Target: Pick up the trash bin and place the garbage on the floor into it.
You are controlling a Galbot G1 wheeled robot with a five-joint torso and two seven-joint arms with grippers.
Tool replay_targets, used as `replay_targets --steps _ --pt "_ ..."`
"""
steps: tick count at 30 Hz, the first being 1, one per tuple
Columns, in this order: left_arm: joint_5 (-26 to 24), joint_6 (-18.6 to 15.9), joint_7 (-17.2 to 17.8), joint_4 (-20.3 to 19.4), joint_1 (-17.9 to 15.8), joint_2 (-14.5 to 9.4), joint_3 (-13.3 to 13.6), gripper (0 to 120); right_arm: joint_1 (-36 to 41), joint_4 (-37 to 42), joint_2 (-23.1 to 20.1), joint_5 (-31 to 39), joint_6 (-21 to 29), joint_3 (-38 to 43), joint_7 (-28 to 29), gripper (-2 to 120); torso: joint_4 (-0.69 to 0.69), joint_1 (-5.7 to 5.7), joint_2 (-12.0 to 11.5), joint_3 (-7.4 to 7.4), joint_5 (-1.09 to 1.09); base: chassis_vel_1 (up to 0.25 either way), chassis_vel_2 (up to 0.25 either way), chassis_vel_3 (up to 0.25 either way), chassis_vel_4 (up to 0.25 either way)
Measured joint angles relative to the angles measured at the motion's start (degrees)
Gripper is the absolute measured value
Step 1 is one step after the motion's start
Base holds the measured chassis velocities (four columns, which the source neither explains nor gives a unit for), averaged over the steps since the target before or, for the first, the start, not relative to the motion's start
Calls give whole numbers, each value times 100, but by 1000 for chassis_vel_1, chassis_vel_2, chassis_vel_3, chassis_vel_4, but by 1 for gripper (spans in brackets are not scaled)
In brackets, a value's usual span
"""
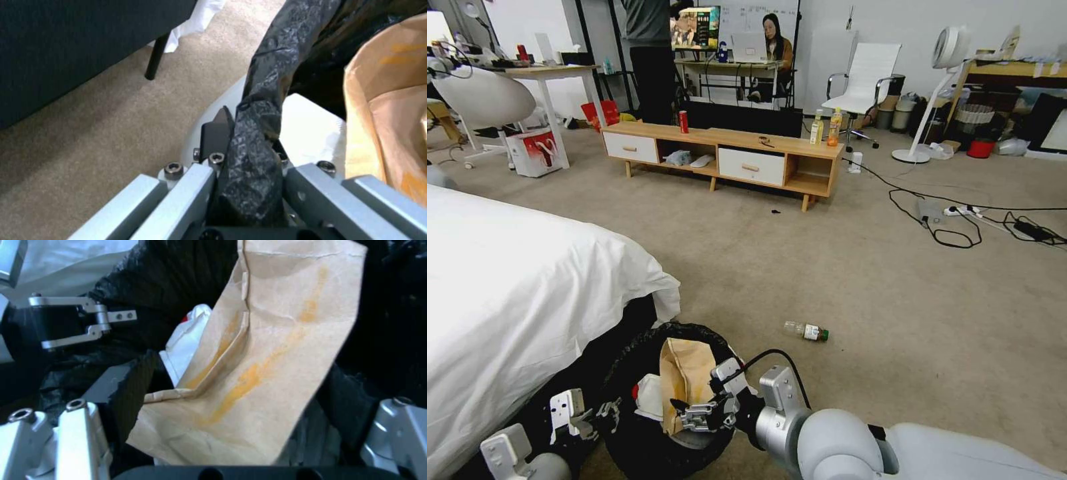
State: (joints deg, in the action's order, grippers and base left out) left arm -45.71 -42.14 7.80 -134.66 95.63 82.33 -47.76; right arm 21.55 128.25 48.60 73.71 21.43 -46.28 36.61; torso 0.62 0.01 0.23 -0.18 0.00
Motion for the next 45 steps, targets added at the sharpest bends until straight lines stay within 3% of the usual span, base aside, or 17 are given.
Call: replay_targets --steps 31,39,45 --pt "107 9 24 78 16 42 12 1 276 489 -266 239 139 610 235 84 0 0 -2 0 0 0 0 0 0" --pt "123 7 18 89 25 62 15 1 451 620 -380 314 142 997 241 84 0 0 -1 0 0 0 0 0 0" --pt "128 4 16 68 83 69 -13 1 801 743 -560 355 24 1897 156 85 1 0 -1 0 0 0 0 0 0"
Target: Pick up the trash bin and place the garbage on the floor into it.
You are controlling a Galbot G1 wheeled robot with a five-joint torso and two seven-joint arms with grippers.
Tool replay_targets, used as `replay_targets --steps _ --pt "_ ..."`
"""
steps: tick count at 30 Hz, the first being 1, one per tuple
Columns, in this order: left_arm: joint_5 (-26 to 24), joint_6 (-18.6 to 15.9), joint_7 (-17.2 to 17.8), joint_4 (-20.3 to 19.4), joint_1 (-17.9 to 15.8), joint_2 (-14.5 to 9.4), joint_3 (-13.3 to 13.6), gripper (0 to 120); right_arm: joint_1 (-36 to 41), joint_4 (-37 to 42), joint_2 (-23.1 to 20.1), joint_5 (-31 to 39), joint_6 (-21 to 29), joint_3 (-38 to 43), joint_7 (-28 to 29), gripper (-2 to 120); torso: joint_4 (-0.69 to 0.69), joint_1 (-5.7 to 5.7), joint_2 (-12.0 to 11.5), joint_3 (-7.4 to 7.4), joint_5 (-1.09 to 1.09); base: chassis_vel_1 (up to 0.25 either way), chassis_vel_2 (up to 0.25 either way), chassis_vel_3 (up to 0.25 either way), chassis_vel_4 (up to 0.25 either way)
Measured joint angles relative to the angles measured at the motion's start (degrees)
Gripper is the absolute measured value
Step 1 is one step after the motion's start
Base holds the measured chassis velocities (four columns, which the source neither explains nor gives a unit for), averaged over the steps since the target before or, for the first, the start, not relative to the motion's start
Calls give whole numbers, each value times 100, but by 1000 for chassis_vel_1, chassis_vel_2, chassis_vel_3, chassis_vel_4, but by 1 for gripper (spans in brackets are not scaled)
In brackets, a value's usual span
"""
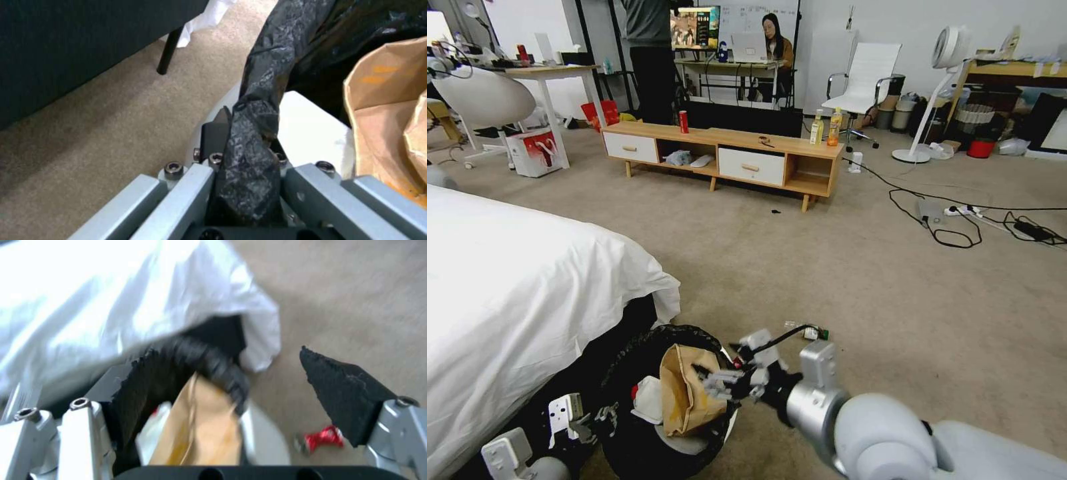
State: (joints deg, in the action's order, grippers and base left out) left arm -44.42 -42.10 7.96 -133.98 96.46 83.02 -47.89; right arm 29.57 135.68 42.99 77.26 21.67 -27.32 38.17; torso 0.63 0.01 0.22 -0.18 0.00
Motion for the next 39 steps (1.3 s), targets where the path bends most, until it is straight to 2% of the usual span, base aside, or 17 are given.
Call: replay_targets --steps 3,4,5,8,9,11,17,30,33,35,39 --pt "7 0 6 -33 59 0 -41 1 143 1 -56 -94 -280 367 -96 85 -1 0 1 0 0 0 0 0 0" --pt "63 -2 13 -65 112 1 -78 1 257 -54 -114 -352 -599 566 -218 85 0 0 1 0 1 0 0 0 0" --pt "63 -2 13 -65 112 1 -78 1 257 -54 -114 -352 -599 566 -218 85 0 0 1 0 1 0 0 0 0" --pt "149 -3 45 -159 251 22 -146 1 663 -178 -150 -906 -1270 1210 -446 85 -1 0 1 0 1 0 0 0 0" --pt "149 -3 45 -159 251 22 -146 1 663 -178 -150 -906 -1270 1210 -446 85 -1 0 1 0 1 0 0 0 0" --pt "225 -3 77 -199 358 45 -183 1 993 -287 -150 -1354 -1665 1636 -635 85 -1 0 1 0 0 0 0 0 0" --pt "330 -3 93 -244 545 121 -234 1 1647 -507 -41 -1875 -2259 2480 -837 85 0 0 1 0 0 0 0 0 0" --pt "470 -4 66 -384 774 274 -275 1 2202 -1104 184 -2740 -3238 3465 -1214 85 -1 0 1 0 0 0 0 0 0" --pt "498 -4 50 -413 805 311 -277 1 2396 -1312 203 -3049 -3494 3685 -1396 85 -1 0 1 0 0 0 0 0 0" --pt "552 -4 24 -418 841 357 -277 1 2696 -1584 250 -3582 -3798 3930 -1621 85 -1 0 1 0 0 0 0 0 0" --pt "604 -4 -13 -419 868 408 -271 1 3012 -1767 344 -3977 -3994 4196 -1812 86 0 0 1 0 0 0 0 0 0"
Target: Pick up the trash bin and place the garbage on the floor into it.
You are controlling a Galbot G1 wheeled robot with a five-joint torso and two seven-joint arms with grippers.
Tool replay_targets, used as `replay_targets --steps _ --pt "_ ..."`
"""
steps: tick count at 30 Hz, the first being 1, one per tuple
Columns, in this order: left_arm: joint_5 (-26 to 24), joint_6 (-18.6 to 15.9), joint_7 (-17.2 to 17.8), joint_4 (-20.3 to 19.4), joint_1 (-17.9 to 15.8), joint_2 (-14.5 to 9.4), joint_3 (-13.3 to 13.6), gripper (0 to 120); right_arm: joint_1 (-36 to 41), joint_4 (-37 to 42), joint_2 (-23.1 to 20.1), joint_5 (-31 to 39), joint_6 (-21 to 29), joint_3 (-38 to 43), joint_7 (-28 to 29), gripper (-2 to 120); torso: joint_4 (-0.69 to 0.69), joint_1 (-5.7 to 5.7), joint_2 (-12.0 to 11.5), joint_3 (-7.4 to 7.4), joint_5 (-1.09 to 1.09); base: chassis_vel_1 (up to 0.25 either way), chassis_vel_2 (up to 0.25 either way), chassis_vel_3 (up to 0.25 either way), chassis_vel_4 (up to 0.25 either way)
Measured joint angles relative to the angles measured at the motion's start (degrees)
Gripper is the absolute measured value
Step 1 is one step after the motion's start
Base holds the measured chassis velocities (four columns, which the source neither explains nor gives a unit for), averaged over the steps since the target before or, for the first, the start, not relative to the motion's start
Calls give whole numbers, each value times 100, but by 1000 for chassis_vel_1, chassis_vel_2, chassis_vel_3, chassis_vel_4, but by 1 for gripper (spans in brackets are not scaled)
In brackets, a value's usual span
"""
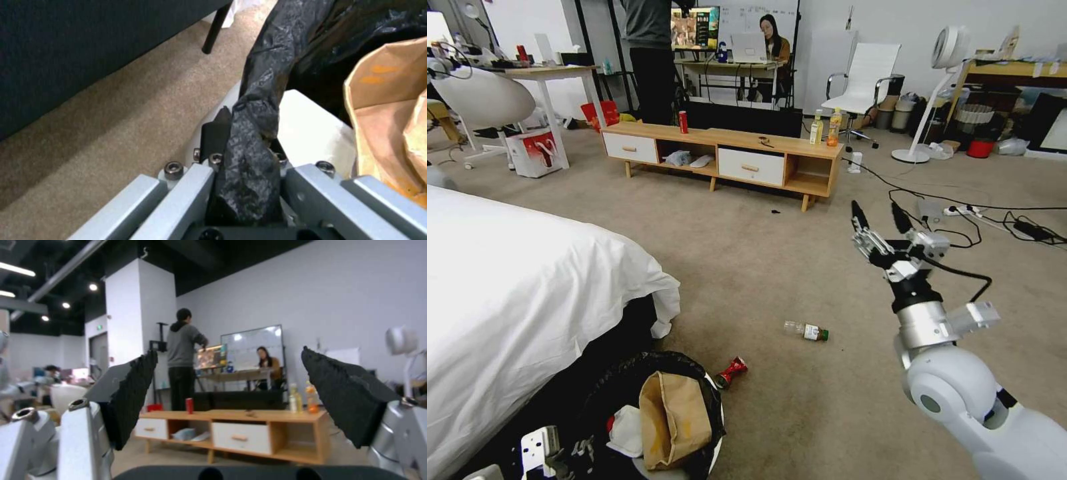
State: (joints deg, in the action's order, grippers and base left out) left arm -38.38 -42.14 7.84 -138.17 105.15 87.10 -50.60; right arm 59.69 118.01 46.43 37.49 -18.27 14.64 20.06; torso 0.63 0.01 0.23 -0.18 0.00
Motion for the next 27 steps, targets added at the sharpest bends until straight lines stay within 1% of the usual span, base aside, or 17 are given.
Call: replay_targets --steps 2,3,5,8,9,10,11,12,14,15,16,17,19,20,27 --pt "82 0 -33 -16 22 57 5 1 352 -217 139 -408 -259 236 -207 87 -1 0 0 0 -1 0 0 0 0" --pt "82 0 -33 -16 22 57 5 1 352 -217 139 -408 -259 236 -207 87 -1 0 0 0 -1 0 0 0 0" --pt "155 0 -52 -38 35 107 5 1 701 -350 276 -710 -515 444 -454 87 -1 0 -1 0 -1 0 0 0 0" --pt "207 0 -70 -42 45 132 0 1 862 -375 345 -848 -603 548 -508 87 -1 0 -1 0 -1 0 0 0 0" --pt "301 0 -112 -52 61 184 -13 1 1087 -378 469 -1065 -651 731 -560 87 -1 0 -1 0 1 0 0 0 0" --pt "343 0 -134 -68 61 231 -20 1 1246 -358 586 -1298 -634 882 -549 87 -1 0 -1 0 0 0 0 0 0" --pt "343 0 -134 -68 61 231 -20 1 1246 -358 586 -1298 -634 882 -549 87 -1 0 -1 0 0 0 0 0 0" --pt "365 0 -147 -90 53 274 -22 1 1379 -316 699 -1573 -565 1035 -517 87 -2 0 -1 0 0 0 0 0 0" --pt "422 4 -168 -110 7 360 -18 1 1695 -180 1018 -2314 -448 1398 -424 82 -1 0 -1 0 1 0 0 0 0" --pt "422 4 -168 -110 7 360 -18 1 1695 -180 1018 -2314 -448 1398 -424 82 -1 0 -1 0 1 0 0 0 0" --pt "463 11 -181 -110 -5 395 -10 1 1875 -110 1169 -2606 -439 1558 -388 81 -1 0 -1 0 -1 0 0 0 0" --pt "463 11 -181 -110 -5 395 -10 1 1875 -110 1169 -2606 -439 1558 -388 81 -1 0 -1 0 -1 0 0 0 0" --pt "538 40 -224 -107 -10 450 5 1 2202 25 1439 -3039 -447 1826 -303 78 1 0 -1 0 1 0 0 0 0" --pt "567 59 -240 -101 -12 467 7 1 2308 40 1505 -3188 -479 1885 -268 78 0 0 -1 0 1 0 0 0 0" --pt "686 104 -273 -76 -43 502 27 1 2637 43 1741 -3525 -555 1920 -64 78 -1 0 -1 0 1 0 0 0 0"
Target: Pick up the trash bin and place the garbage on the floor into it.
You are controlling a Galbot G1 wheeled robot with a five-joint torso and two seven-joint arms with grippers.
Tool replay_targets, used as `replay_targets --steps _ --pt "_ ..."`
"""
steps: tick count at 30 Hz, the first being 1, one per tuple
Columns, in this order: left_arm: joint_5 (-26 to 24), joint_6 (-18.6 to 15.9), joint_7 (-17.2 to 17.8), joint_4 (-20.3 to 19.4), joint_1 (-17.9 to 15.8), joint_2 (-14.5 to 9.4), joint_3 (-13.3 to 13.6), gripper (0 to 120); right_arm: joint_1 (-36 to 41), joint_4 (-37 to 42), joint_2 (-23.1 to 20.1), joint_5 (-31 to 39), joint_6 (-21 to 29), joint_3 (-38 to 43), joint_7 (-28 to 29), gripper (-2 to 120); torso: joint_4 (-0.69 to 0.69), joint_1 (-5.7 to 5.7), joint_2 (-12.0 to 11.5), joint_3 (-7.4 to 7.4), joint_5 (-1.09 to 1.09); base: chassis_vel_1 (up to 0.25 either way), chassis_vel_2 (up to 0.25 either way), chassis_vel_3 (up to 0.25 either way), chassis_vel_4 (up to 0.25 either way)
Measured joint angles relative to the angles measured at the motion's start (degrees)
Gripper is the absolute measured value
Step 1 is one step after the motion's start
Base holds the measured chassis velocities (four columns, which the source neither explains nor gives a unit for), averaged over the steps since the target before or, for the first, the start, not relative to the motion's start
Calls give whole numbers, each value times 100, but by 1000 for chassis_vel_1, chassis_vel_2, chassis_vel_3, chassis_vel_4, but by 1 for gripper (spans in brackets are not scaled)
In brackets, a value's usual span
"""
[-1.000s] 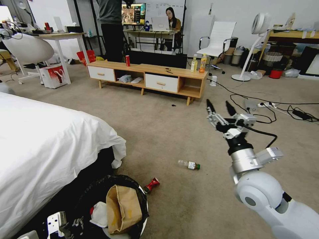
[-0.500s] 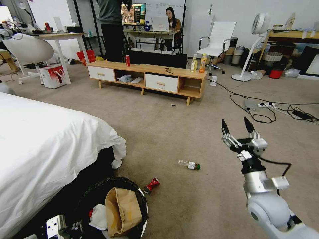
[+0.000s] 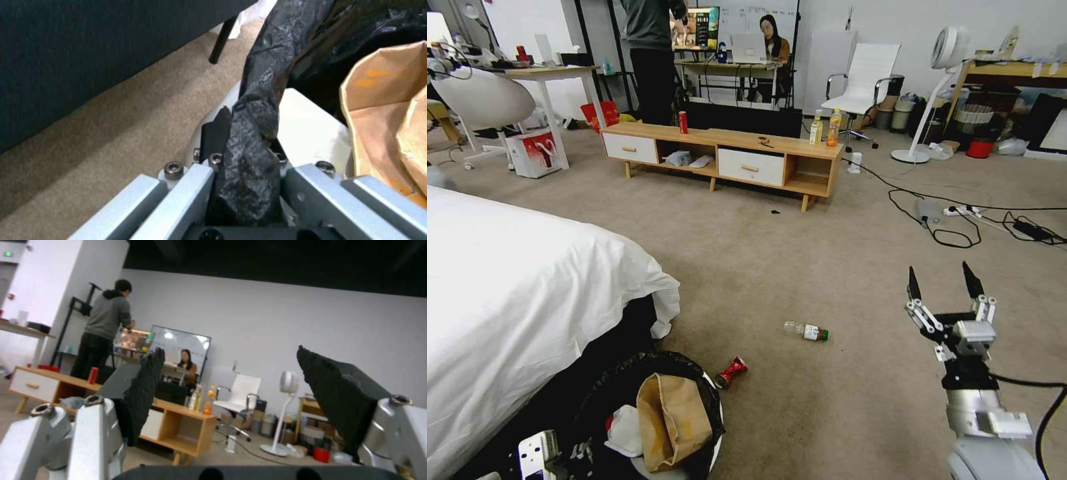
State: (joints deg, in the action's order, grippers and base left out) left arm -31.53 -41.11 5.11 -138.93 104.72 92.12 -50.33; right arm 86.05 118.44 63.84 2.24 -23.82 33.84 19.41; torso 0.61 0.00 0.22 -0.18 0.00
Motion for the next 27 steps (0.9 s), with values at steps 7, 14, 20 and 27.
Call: replay_targets --steps 7,14,20,27 --pt "132 47 -41 13 -11 12 8 1 437 -39 330 -350 -222 -84 -99 90 1 0 0 0 0 0 0 0 0" --pt "244 92 -84 26 -14 10 20 1 574 -170 504 -532 -255 -305 -233 96 1 0 0 0 0 0 0 0 0" --pt "263 115 -99 42 -7 8 35 1 490 -326 503 -530 -254 -478 -279 100 0 0 0 0 -1 0 0 0 0" --pt "261 134 -105 92 -20 5 37 1 428 -397 485 -439 -144 -605 -364 100 0 0 0 0 0 0 0 0 0"
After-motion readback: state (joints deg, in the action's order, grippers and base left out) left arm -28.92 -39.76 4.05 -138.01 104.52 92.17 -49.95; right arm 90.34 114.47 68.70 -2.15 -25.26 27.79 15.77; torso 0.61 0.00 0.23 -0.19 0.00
